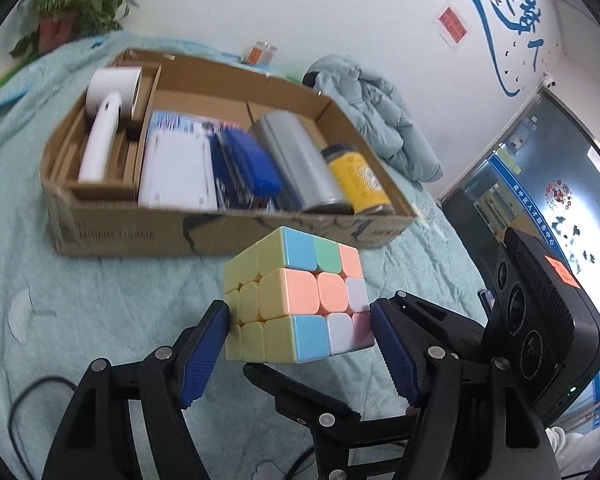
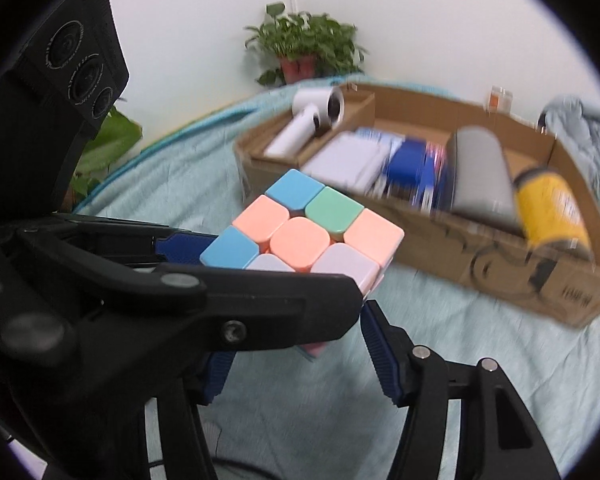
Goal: Organize rigid objects
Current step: 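Grasp the pastel Rubik's cube with the left gripper and lift it, then carry the cube into the box beside the hair dryer and release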
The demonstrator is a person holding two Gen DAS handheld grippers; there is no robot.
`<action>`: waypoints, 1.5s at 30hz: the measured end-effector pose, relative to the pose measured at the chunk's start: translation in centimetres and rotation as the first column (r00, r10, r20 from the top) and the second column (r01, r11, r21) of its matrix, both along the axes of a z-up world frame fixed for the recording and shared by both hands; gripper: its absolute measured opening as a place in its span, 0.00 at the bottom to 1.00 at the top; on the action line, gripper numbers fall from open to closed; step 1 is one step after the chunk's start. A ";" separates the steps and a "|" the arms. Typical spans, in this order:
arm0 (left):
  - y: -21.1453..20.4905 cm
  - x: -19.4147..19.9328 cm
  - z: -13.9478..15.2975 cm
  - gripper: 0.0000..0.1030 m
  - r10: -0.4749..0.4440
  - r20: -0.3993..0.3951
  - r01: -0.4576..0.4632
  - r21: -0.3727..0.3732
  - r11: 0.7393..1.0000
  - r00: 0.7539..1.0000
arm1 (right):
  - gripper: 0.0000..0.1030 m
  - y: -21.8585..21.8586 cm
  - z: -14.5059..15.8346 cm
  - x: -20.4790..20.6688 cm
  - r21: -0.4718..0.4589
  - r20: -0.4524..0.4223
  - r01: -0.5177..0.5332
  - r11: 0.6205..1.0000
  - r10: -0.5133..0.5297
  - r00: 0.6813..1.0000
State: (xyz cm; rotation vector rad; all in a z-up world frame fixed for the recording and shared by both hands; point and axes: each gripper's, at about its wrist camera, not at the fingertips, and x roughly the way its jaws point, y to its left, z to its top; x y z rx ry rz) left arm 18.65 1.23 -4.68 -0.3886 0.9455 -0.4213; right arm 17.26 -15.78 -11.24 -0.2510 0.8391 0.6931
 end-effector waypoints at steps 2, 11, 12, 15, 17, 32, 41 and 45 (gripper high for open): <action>0.4 0.6 1.3 0.68 0.000 0.027 0.000 0.004 1.000 1.000 | 0.57 0.4 0.9 0.6 0.000 0.026 -0.008 1.000 0.008 1.000; 2.2 6.1 6.2 0.68 0.017 0.131 -0.017 -0.001 1.000 0.991 | 0.57 2.6 5.2 5.5 -0.041 0.122 -0.064 0.997 0.069 0.990; 2.5 6.7 6.6 0.68 0.019 0.137 -0.018 -0.007 1.000 0.990 | 0.57 3.0 5.8 6.5 -0.051 0.132 -0.070 0.996 0.077 0.988; 3.6 9.2 7.6 0.68 0.028 0.141 -0.024 -0.029 0.999 0.990 | 0.57 3.8 7.0 8.1 -0.089 0.147 -0.091 0.992 0.103 0.984; 4.3 11.1 8.0 0.68 0.033 0.132 -0.028 -0.035 0.999 0.991 | 0.57 4.4 7.3 9.5 -0.105 0.150 -0.100 0.989 0.115 0.982; 7.8 24.7 2.3 0.57 0.072 -0.034 -0.071 0.040 0.997 0.997 | 0.57 8.5 3.2 21.7 -0.193 -0.063 -0.195 0.962 0.186 0.980; 8.8 26.7 -1.8 0.42 0.093 -0.103 -0.086 0.078 0.993 0.990 | 0.52 9.6 -1.8 25.1 -0.232 -0.240 -0.202 0.951 0.146 0.960; 9.3 26.1 -1.8 0.42 0.097 -0.122 -0.088 0.076 0.993 0.988 | 0.51 9.7 -1.9 24.9 -0.225 -0.281 -0.214 0.951 0.147 0.948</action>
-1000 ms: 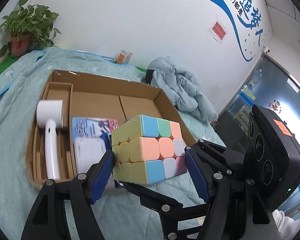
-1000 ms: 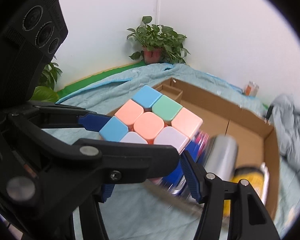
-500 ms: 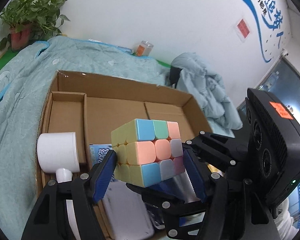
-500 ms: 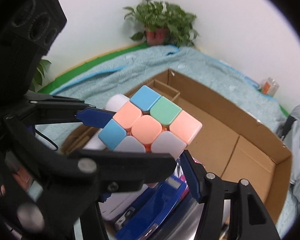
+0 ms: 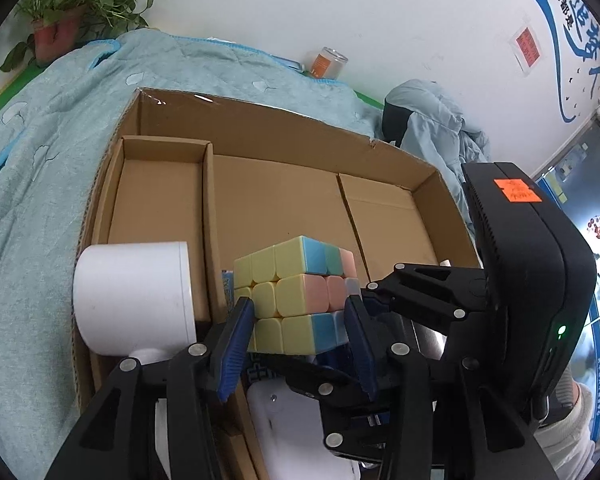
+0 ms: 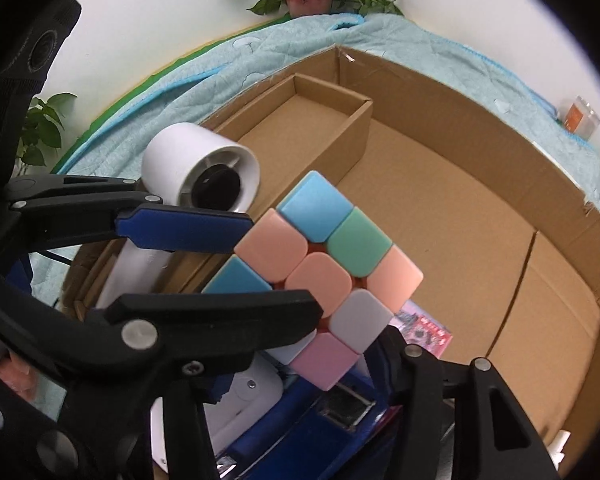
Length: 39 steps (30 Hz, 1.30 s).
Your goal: Organize rigid objects
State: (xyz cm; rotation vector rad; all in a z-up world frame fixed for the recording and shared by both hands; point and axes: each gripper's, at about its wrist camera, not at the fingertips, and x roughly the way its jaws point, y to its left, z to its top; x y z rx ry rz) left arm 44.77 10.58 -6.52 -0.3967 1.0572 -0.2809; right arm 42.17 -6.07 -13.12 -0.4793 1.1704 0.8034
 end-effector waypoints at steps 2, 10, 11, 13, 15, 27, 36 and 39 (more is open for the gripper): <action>0.0 -1.1 0.6 0.43 0.003 0.019 -0.004 0.015 1.000 1.000 | 0.52 -0.4 0.5 0.0 0.017 -0.011 0.011 1.000 -0.011 1.000; -1.4 -10.6 5.9 0.96 0.070 0.323 -0.130 0.169 0.977 0.944 | 0.84 -6.3 5.7 -5.2 0.163 0.110 0.162 0.973 -0.181 0.977; -1.8 -12.1 6.4 1.00 0.096 0.378 -0.181 0.196 0.964 0.921 | 0.84 -7.7 6.1 -6.5 0.176 0.135 0.219 0.960 -0.244 0.960; -3.1 -15.3 6.6 1.00 0.116 0.463 -0.245 0.228 0.942 0.879 | 0.85 -10.3 6.1 -9.8 0.194 0.169 0.321 0.927 -0.354 0.920; -4.8 -17.9 5.9 1.00 0.119 0.470 -0.268 0.264 0.927 0.875 | 0.85 -12.3 5.7 -13.9 0.199 0.248 0.380 0.903 -0.421 0.872; -13.3 -28.6 4.8 0.99 0.132 0.466 -0.306 0.319 0.897 0.875 | 0.85 -17.7 4.5 -23.2 0.215 0.375 0.530 0.821 -0.570 0.731; -14.8 -31.0 6.8 0.99 0.144 0.479 -0.333 0.337 0.881 0.866 | 0.85 -17.9 5.9 -25.7 0.234 0.406 0.497 0.836 -0.549 0.731; -14.6 -31.2 7.2 0.99 0.150 0.470 -0.333 0.336 0.881 0.870 | 0.85 -18.1 5.8 -25.8 0.226 0.407 0.503 0.834 -0.550 0.729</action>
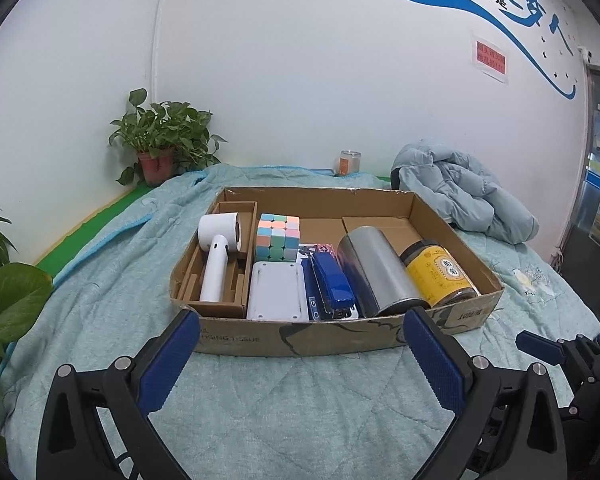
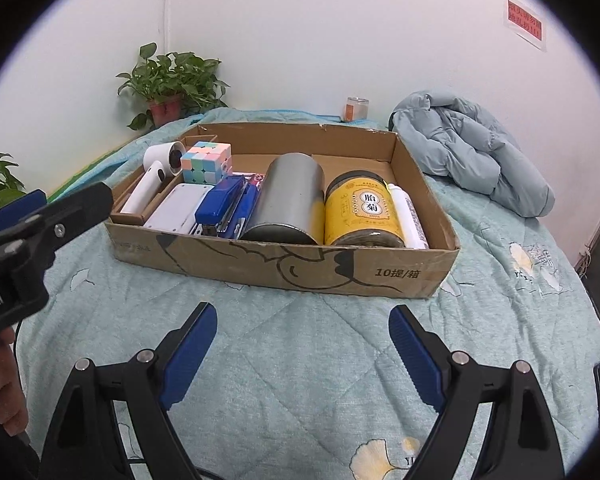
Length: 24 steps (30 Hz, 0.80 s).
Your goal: Organize rigid objects
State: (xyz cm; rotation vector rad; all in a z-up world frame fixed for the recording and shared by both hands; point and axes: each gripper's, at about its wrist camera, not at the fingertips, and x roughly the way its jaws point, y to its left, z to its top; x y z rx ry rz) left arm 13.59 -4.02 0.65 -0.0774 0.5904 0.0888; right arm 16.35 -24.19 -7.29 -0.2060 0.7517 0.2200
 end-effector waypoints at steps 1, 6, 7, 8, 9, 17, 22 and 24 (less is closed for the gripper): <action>0.2 0.1 0.1 0.99 -0.001 -0.006 0.001 0.000 1.000 1.000 | 0.85 0.0 0.0 -0.1 0.001 0.001 0.004 1.000 -0.004 1.000; 0.1 0.2 0.0 0.99 -0.002 -0.018 0.002 0.017 1.000 1.000 | 0.85 -0.2 0.3 -0.5 -0.001 0.015 0.008 1.000 -0.008 1.000; 0.2 0.2 0.0 0.99 -0.003 -0.017 0.004 0.015 1.000 1.000 | 0.85 -0.3 0.3 -0.5 -0.001 0.019 0.008 1.000 -0.008 1.000; 0.2 0.2 -0.1 0.99 -0.004 -0.016 0.004 0.012 1.000 1.000 | 0.85 -0.3 0.3 -0.5 -0.002 0.021 0.008 1.000 -0.008 1.000; 0.3 0.3 -0.1 0.99 0.000 -0.018 0.000 0.007 1.000 1.000 | 0.85 -0.4 0.3 -0.6 -0.001 0.023 0.009 1.000 -0.009 1.000; 0.1 0.9 -1.5 0.99 -0.021 -0.065 0.022 0.021 1.000 0.998 | 0.85 -0.7 -0.4 -0.6 0.005 0.016 0.015 1.000 -0.015 1.000; 0.2 1.1 -2.2 0.99 -0.027 -0.076 0.029 0.017 0.999 0.997 | 0.85 -0.7 -0.7 -0.6 0.001 0.010 0.014 1.000 -0.014 1.000; 0.2 1.2 -2.3 0.99 -0.029 -0.081 0.031 0.024 0.999 0.996 | 0.85 -0.6 -0.8 -0.6 0.001 0.008 0.013 1.000 -0.013 1.000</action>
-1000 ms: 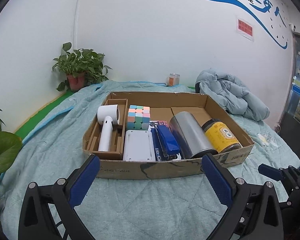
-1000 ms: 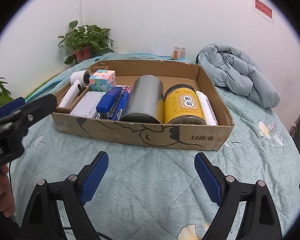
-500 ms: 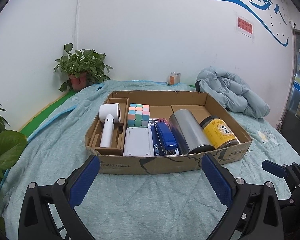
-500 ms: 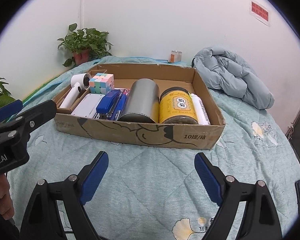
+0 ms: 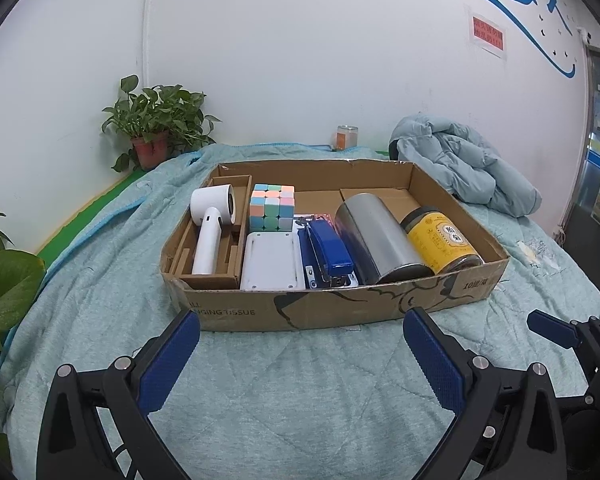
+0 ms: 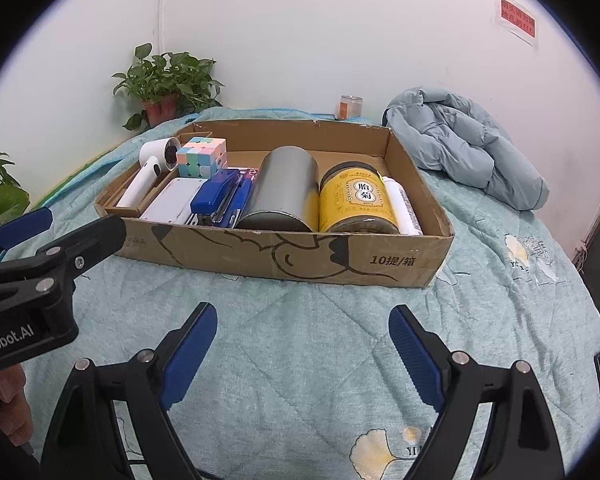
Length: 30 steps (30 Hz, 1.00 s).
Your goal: Organize rigid objects
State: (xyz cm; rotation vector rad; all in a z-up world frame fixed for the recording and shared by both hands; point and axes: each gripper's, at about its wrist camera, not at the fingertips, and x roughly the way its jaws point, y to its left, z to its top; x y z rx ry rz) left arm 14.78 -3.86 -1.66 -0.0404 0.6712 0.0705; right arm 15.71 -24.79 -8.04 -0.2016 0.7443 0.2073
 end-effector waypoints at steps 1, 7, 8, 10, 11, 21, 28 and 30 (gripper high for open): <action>-0.1 0.1 -0.1 0.99 -0.005 -0.002 0.005 0.002 1.000 1.000 | 0.85 0.1 0.0 -0.1 0.000 -0.002 0.000 1.000 0.000 1.000; 0.3 0.3 -0.3 0.99 -0.004 -0.012 0.004 -0.009 1.000 1.000 | 0.85 0.2 -0.3 0.0 -0.008 -0.004 0.001 1.000 -0.002 1.000; 0.4 0.3 -0.3 0.99 -0.003 -0.013 0.003 -0.009 1.000 1.000 | 0.85 0.2 -0.3 0.0 -0.009 -0.004 0.002 1.000 -0.002 1.000; 0.4 0.3 -0.4 0.99 -0.002 -0.012 0.002 -0.008 1.000 1.000 | 0.85 0.1 -0.4 0.2 -0.007 -0.007 0.002 1.000 -0.002 1.000; 0.4 0.4 -0.4 0.99 -0.003 -0.013 0.003 -0.006 1.000 1.000 | 0.85 0.1 -0.5 0.2 -0.007 -0.007 0.002 1.000 -0.002 1.000; 0.3 0.9 -0.9 0.99 -0.010 -0.020 0.010 -0.008 1.000 1.000 | 0.85 0.3 -0.2 0.5 -0.014 0.003 -0.004 1.000 0.004 1.000; 0.6 1.5 -1.3 0.99 -0.018 -0.024 0.017 -0.012 1.000 1.000 | 0.85 -0.1 -0.5 1.1 -0.009 -0.007 -0.004 1.000 0.004 1.000; 0.6 1.6 -1.3 0.99 -0.036 -0.019 0.036 -0.017 0.999 0.999 | 0.85 -0.1 -0.6 1.2 -0.004 -0.011 -0.006 1.000 0.006 1.000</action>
